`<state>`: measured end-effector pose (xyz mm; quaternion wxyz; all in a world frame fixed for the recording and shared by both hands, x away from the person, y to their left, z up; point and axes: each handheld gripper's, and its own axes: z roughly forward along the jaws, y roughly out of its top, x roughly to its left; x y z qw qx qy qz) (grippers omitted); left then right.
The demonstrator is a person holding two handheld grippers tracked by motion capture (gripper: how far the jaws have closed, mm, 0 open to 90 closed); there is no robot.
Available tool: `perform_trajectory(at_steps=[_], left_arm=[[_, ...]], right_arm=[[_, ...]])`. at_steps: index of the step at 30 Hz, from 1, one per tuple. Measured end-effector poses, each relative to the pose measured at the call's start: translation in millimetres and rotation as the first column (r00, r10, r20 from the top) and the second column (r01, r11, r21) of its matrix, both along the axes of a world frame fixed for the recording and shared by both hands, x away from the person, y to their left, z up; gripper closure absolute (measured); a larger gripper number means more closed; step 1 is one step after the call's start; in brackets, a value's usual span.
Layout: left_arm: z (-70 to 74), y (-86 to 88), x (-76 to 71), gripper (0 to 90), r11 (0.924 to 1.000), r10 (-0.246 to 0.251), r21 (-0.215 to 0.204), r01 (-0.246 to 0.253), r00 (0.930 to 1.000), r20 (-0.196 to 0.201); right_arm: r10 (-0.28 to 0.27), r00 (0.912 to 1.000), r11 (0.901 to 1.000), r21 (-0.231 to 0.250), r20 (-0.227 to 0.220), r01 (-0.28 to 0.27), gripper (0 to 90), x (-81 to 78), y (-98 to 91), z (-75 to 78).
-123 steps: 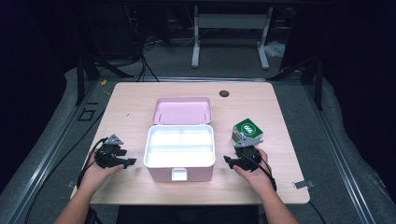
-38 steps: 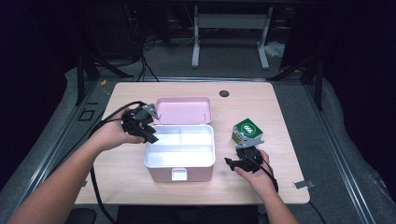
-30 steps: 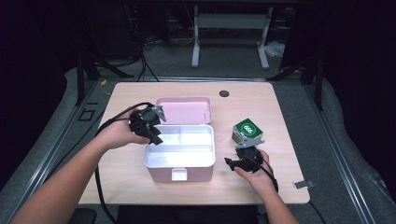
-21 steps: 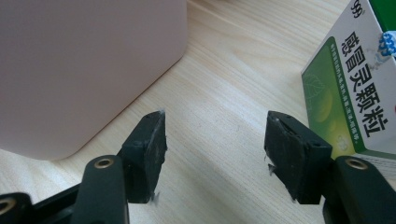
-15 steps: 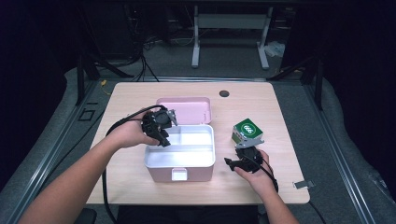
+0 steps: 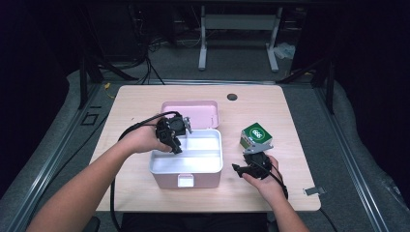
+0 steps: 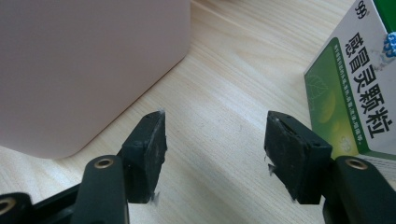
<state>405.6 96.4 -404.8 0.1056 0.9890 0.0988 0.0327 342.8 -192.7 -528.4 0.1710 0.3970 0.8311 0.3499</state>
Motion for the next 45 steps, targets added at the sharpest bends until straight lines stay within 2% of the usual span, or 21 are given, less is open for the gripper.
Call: perform_trajectory(at_steps=[4, 10, 19, 22, 28, 32, 34, 41, 42, 45], left_arm=[[-1.0, -3.4, 0.0, 71.4, 0.9999, -0.011, 0.004, 0.011, 0.9999, -0.005], [-5.1, -11.8, 0.1, 72.8, 0.9987, -0.037, 0.034, 0.037, 0.9993, -0.008], [-8.5, -20.6, 0.9, 75.1, 0.9974, -0.054, 0.047, 0.055, 0.9984, -0.016], [-11.8, -25.0, 1.3, 76.0, 0.9942, -0.066, 0.083, 0.068, 0.9975, -0.027], [-15.1, -29.3, 1.5, 77.1, 0.9906, -0.079, 0.110, 0.081, 0.9966, -0.021], [-15.6, -30.1, 1.7, 79.4, 0.9903, -0.079, 0.112, 0.083, 0.9962, -0.038], [-15.3, -31.7, 1.8, 83.7, 0.9877, -0.084, 0.129, 0.089, 0.9955, -0.045], [-16.1, -34.4, 1.6, 86.5, 0.9847, -0.093, 0.144, 0.097, 0.9949, -0.039], [-15.8, -34.9, 1.2, 86.8, 0.9817, -0.113, 0.150, 0.117, 0.9930, -0.034], [-15.3, -35.0, 0.4, 87.4, 0.9790, -0.124, 0.159, 0.128, 0.9917, -0.031]], right_arm=[[0.001, 1.0000, 1.0000, 0.001, -0.001, -0.001, 38.4, 0.1, 0.0, -0.1], [-0.002, 1.0000, 1.0000, -0.003, 0.003, 0.002, 38.4, -0.7, 0.3, 0.5], [0.009, 0.9999, 1.0000, 0.001, 0.005, -0.009, 38.4, -0.9, 0.2, 0.6], [0.011, 0.9999, 0.9999, -0.001, 0.006, -0.011, 38.4, -0.9, 0.1, 0.6], [0.009, 0.9999, 1.0000, -0.002, 0.005, -0.009, 38.4, -1.5, 0.2, 1.1], [0.013, 0.9999, 0.9999, -0.002, 0.007, -0.013, 38.4, -1.5, 0.5, 1.0], [0.013, 0.9999, 0.9999, -0.001, 0.005, -0.013, 38.4, -1.6, 0.8, 1.0], [0.021, 0.9998, 0.9998, 0.005, 0.003, -0.021, 38.4, -1.8, 1.0, 0.7], [0.020, 0.9998, 0.9998, 0.003, 0.003, -0.020, 38.4, -1.8, 1.1, 0.7], [0.022, 0.9997, 0.9997, 0.003, 0.004, -0.022, 38.4, -1.6, 1.0, 0.5]])
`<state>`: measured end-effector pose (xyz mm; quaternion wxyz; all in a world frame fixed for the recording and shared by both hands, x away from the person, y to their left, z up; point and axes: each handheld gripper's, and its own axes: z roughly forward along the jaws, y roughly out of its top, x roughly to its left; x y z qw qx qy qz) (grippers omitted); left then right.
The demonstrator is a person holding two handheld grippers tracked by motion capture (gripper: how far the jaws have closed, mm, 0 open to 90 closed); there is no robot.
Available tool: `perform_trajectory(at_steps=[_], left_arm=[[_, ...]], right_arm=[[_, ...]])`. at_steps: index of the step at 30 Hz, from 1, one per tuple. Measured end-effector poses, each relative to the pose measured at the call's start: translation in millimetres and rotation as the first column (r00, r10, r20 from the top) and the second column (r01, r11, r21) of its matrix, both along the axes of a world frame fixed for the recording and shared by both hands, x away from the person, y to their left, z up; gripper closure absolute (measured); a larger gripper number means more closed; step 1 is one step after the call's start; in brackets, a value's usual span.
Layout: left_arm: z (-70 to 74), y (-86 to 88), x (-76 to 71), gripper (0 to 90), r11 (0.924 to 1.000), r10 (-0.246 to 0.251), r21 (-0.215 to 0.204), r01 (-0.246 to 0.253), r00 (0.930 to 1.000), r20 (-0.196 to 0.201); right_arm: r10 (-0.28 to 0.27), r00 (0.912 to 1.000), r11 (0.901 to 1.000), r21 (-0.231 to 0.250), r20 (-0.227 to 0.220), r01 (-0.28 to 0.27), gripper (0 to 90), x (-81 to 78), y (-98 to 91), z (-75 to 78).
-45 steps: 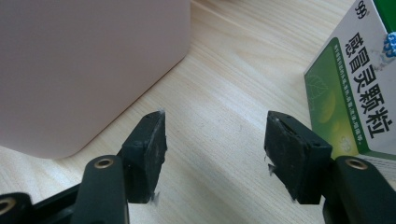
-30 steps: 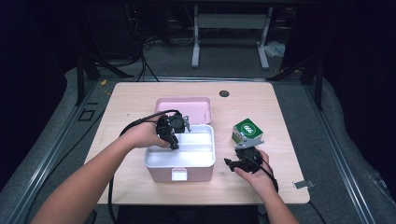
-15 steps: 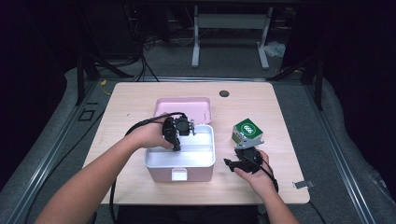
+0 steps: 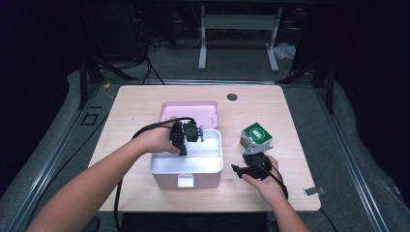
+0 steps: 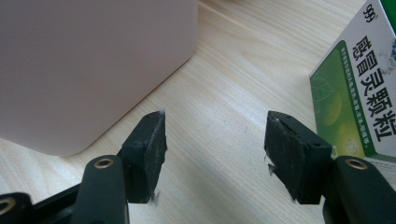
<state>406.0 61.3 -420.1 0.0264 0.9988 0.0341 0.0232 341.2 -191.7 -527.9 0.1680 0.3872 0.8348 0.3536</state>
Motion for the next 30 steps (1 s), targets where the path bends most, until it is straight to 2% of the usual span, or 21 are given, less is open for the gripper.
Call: perform_trajectory(at_steps=[1, 3, 7, 18, 22, 25, 30], left_arm=[[-0.4, 0.2, -0.4, 87.6, 0.9998, -0.018, -0.003, 0.018, 0.9998, 0.003], [-0.4, 0.1, -0.5, 87.8, 0.9997, -0.023, -0.002, 0.023, 0.9997, 0.003], [-0.5, -2.2, -2.3, 88.1, 0.9987, -0.047, 0.018, 0.047, 0.9988, 0.016], [2.0, -3.8, -4.0, 88.6, 0.9979, -0.054, 0.037, 0.053, 0.9984, 0.019], [5.4, -2.6, -4.5, 89.1, 0.9983, -0.049, 0.032, 0.048, 0.9985, 0.025], [11.2, -2.3, -6.5, 89.1, 0.9984, -0.049, 0.032, 0.047, 0.9976, 0.049], [20.3, 0.3, -6.8, 89.2, 0.9990, -0.041, 0.020, 0.040, 0.9976, 0.055]], right_arm=[[0.000, 1.0000, 1.0000, 0.001, 0.000, 0.000, 38.4, -0.1, 0.0, 0.0], [0.000, 1.0000, 1.0000, 0.000, 0.000, 0.000, 38.4, -0.1, 0.1, 0.0], [-0.006, 1.0000, 1.0000, -0.008, -0.001, 0.006, 38.4, -0.1, -0.1, -0.1], [-0.007, 1.0000, 0.9999, -0.012, -0.002, 0.007, 38.5, 0.1, -1.2, -0.2], [-0.006, 1.0000, 0.9999, -0.009, -0.003, 0.005, 38.5, 0.3, -0.9, -0.6], [-0.005, 1.0000, 0.9999, -0.015, -0.003, 0.005, 38.5, 0.2, -0.2, -0.8], [-0.004, 1.0000, 0.9999, -0.016, -0.002, 0.004, 38.5, 0.2, -0.3, -0.7]])
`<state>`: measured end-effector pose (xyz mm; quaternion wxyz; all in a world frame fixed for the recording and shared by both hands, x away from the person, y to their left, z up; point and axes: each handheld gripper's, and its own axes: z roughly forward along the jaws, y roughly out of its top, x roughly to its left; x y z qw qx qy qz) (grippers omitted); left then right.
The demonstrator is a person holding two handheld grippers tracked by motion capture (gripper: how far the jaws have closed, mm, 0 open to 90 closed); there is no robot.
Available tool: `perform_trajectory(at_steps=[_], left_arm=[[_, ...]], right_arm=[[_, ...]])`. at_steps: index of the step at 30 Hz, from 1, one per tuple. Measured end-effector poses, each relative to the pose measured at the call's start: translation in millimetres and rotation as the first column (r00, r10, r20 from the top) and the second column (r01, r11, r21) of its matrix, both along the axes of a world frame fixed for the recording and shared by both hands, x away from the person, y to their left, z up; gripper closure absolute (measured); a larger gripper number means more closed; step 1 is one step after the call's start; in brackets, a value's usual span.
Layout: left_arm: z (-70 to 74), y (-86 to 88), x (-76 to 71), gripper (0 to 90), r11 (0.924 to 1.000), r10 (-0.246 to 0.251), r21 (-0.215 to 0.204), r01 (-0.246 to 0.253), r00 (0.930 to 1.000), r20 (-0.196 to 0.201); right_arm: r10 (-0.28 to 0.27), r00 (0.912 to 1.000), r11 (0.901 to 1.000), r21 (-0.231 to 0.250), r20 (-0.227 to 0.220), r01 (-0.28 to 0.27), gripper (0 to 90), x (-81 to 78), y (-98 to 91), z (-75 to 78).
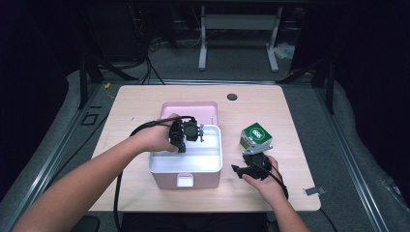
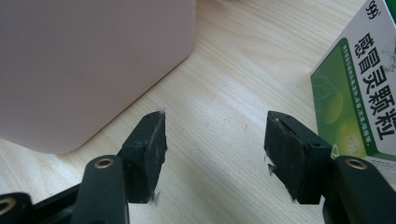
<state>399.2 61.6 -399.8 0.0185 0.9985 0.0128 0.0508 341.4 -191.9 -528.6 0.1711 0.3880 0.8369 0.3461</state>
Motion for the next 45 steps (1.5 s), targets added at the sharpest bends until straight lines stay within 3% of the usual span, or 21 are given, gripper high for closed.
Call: perform_trajectory(at_steps=[8, 18, 25, 28, 31, 32, 33, 35, 37, 38, 39, 40, 45], left_arm=[[16.7, 11.9, -0.3, 89.2, 0.9985, 0.049, -0.026, -0.049, 0.9987, 0.017], [26.2, 43.8, 6.0, 89.1, 0.9924, 0.110, -0.054, -0.110, 0.9939, -0.004], [30.4, 73.8, 11.9, 89.1, 0.9819, 0.175, -0.070, -0.176, 0.9844, -0.014], [32.0, 89.8, 12.6, 89.2, 0.9729, 0.213, -0.088, -0.214, 0.9769, -0.021], [33.6, 106.0, 13.4, 89.1, 0.9602, 0.262, -0.095, -0.263, 0.9649, -0.023], [34.0, 115.8, 13.9, 89.1, 0.9509, 0.291, -0.102, -0.292, 0.9563, -0.027], [34.0, 115.8, 13.9, 89.1, 0.9509, 0.291, -0.102, -0.292, 0.9563, -0.027], [34.5, 129.1, 14.4, 89.2, 0.9341, 0.334, -0.120, -0.336, 0.9417, -0.043], [35.6, 145.7, 15.4, 89.2, 0.9083, 0.388, -0.146, -0.392, 0.9199, -0.055], [35.6, 145.7, 15.4, 89.1, 0.9083, 0.388, -0.146, -0.392, 0.9199, -0.055], [37.4, 157.4, 16.2, 89.1, 0.8937, 0.417, -0.153, -0.422, 0.9067, -0.064], [37.4, 157.4, 16.2, 89.2, 0.8937, 0.417, -0.153, -0.422, 0.9067, -0.064], [36.9, 184.7, 17.4, 89.1, 0.8572, 0.481, -0.168, -0.487, 0.8734, -0.079]], right_arm=[[-0.003, 1.0000, 1.0000, 0.002, 0.001, 0.003, 38.5, -0.3, 0.2, 0.5], [-0.005, 1.0000, 1.0000, 0.008, 0.000, 0.005, 38.5, 1.6, 0.3, -0.1], [-0.001, 1.0000, 1.0000, 0.004, -0.007, 0.001, 38.4, 5.1, 2.4, -2.1], [0.001, 1.0000, 0.9999, 0.011, -0.009, -0.001, 38.5, 4.2, 2.8, -1.8], [0.006, 1.0000, 0.9998, 0.017, -0.005, -0.006, 38.5, 3.7, 2.4, -0.8], [0.008, 1.0000, 0.9999, 0.015, -0.006, -0.008, 38.5, 3.4, 2.3, -1.0], [0.008, 1.0000, 0.9999, 0.015, -0.006, -0.008, 38.5, 3.4, 2.3, -1.0], [0.004, 1.0000, 0.9999, 0.012, -0.006, -0.003, 38.5, 2.7, 2.1, -1.1], [-0.006, 1.0000, 0.9999, 0.010, 0.000, 0.006, 38.5, 1.9, 1.5, -0.2], [-0.006, 1.0000, 0.9999, 0.010, 0.000, 0.006, 38.5, 1.9, 1.5, -0.2], [-0.004, 1.0000, 0.9999, 0.013, -0.001, 0.004, 38.5, 2.3, 0.9, -0.5], [-0.004, 1.0000, 0.9999, 0.013, -0.001, 0.004, 38.5, 2.3, 0.9, -0.5], [-0.006, 1.0000, 0.9999, 0.015, 0.000, 0.006, 38.5, 1.2, 1.6, -0.6]])
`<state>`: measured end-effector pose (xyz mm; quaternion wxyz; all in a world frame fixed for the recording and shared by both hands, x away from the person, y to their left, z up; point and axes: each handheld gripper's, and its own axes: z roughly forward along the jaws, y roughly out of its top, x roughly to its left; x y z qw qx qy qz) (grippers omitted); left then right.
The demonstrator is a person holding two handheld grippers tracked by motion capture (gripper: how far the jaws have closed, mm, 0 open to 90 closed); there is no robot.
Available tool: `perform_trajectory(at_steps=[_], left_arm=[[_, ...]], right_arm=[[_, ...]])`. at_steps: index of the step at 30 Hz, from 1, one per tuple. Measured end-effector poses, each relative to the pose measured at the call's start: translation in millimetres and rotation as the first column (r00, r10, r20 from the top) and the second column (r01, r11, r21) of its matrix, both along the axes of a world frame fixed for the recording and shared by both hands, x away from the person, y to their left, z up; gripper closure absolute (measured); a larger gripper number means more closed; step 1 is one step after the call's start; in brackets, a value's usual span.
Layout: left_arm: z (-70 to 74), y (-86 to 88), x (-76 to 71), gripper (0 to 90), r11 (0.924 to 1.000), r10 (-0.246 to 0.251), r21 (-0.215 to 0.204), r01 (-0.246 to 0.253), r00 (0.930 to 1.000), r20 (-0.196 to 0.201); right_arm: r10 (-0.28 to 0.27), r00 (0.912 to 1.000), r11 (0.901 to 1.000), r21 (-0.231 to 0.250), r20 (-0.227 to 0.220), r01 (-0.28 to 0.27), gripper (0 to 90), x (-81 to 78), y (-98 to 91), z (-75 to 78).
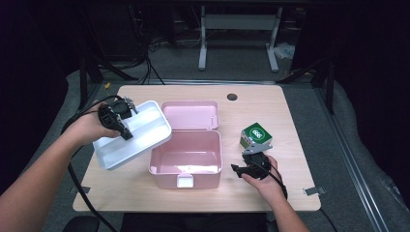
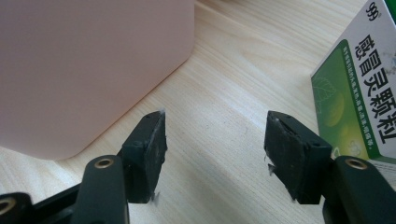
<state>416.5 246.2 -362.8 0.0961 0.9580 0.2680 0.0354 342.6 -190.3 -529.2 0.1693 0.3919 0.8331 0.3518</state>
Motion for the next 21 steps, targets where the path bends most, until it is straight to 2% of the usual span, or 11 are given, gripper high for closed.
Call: perform_trajectory(at_steps=[4, 5, 7, 8, 11, 13, 14, 15, 16, 21], left_arm=[[-8.7, 23.5, 2.2, 89.1, 0.9960, 0.089, -0.013, -0.089, 0.9960, -0.011], [-8.7, 23.5, 2.2, 89.2, 0.9960, 0.089, -0.013, -0.089, 0.9960, -0.011], [-17.1, 36.5, 3.7, 89.1, 0.9910, 0.133, -0.012, -0.133, 0.9908, -0.026], [-17.1, 36.5, 3.7, 89.1, 0.9910, 0.133, -0.012, -0.133, 0.9908, -0.026], [-26.5, 49.7, 5.8, 89.1, 0.9820, 0.188, -0.014, -0.189, 0.9814, -0.038], [-32.6, 56.3, 7.3, 89.1, 0.9715, 0.234, -0.021, -0.236, 0.9706, -0.055], [-40.2, 63.1, 8.5, 89.1, 0.9588, 0.279, -0.033, -0.282, 0.9574, -0.073], [-44.4, 65.7, 8.8, 89.1, 0.9552, 0.290, -0.034, -0.294, 0.9535, -0.080], [-44.4, 65.7, 8.8, 89.1, 0.9552, 0.290, -0.034, -0.294, 0.9535, -0.080], [-68.5, 73.5, 9.2, 89.1, 0.9456, 0.322, -0.015, -0.325, 0.9405, -0.110]], right_arm=[[-0.002, 1.0000, 1.0000, 0.002, 0.003, 0.002, 38.4, 0.1, -0.8, 0.7], [-0.002, 1.0000, 1.0000, 0.002, 0.003, 0.002, 38.4, 0.1, -0.8, 0.7], [-0.002, 1.0000, 1.0000, 0.001, 0.002, 0.002, 38.5, 0.0, -0.4, 0.7], [-0.002, 1.0000, 1.0000, 0.001, 0.002, 0.002, 38.5, 0.0, -0.4, 0.7], [0.001, 1.0000, 1.0000, 0.004, 0.003, -0.001, 38.5, 0.2, 0.1, 0.6], [-0.002, 1.0000, 1.0000, -0.001, 0.004, 0.002, 38.5, 0.2, 0.3, 0.5], [-0.003, 1.0000, 1.0000, -0.002, 0.001, 0.003, 38.5, 0.2, 0.5, 0.3], [-0.003, 1.0000, 1.0000, -0.002, 0.001, 0.003, 38.4, 0.2, 0.6, 0.2], [-0.002, 1.0000, 1.0000, -0.003, 0.001, 0.002, 38.5, 0.2, 0.6, 0.2], [-0.002, 1.0000, 1.0000, -0.003, 0.002, 0.002, 38.5, 0.2, 0.5, 0.3]])
